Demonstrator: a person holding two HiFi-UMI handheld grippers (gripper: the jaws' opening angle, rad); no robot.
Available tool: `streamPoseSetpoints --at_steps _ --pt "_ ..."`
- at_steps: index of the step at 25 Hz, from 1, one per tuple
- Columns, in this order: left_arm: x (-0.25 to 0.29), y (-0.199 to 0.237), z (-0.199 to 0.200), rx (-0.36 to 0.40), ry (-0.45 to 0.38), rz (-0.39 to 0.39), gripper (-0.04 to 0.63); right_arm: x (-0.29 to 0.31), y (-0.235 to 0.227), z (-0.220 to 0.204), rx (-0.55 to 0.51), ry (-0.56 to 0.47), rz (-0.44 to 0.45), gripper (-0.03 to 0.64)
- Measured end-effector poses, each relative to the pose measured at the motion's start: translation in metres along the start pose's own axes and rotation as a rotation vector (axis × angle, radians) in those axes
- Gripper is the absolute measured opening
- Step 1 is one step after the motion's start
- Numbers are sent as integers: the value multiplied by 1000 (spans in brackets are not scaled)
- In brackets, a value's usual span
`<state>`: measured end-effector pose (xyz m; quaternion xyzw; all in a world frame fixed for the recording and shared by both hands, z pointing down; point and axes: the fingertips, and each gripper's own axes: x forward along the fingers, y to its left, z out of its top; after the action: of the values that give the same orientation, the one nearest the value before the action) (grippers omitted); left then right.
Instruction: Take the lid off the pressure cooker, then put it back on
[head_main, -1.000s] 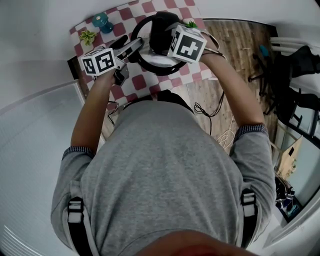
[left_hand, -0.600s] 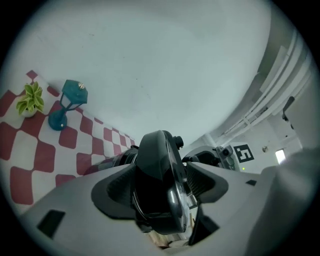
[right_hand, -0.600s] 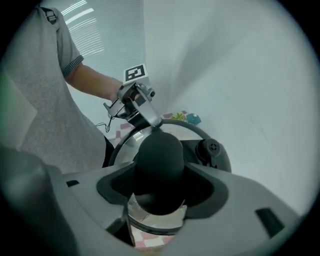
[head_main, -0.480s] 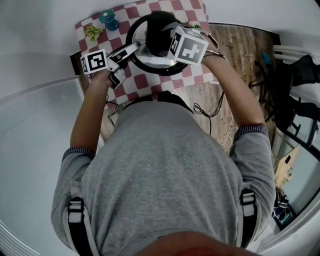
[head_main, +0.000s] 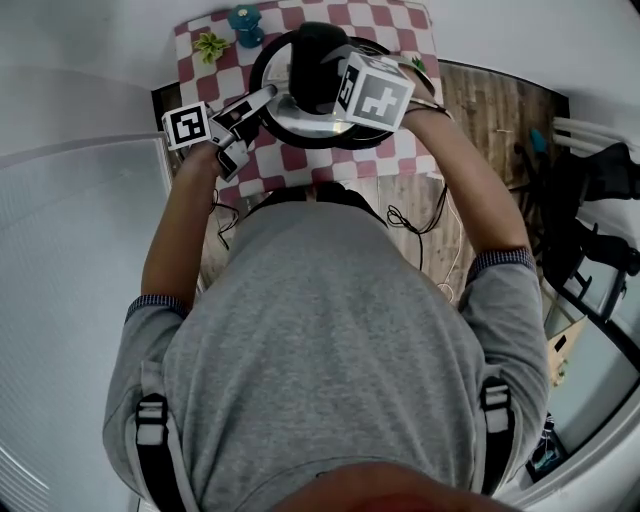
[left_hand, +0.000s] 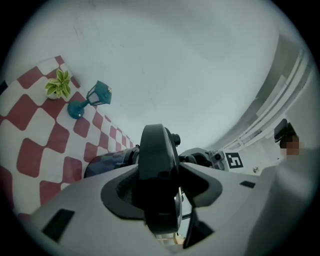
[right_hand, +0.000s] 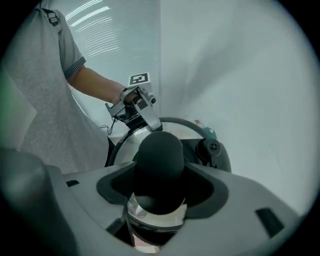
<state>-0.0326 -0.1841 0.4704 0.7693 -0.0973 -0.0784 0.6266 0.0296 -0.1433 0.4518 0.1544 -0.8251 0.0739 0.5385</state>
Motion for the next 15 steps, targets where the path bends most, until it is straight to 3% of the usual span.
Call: streamPoseSetpoints --at_steps 15 --pt "-93 11 19 4 -157 35 238 40 22 77 -179 9 63 293"
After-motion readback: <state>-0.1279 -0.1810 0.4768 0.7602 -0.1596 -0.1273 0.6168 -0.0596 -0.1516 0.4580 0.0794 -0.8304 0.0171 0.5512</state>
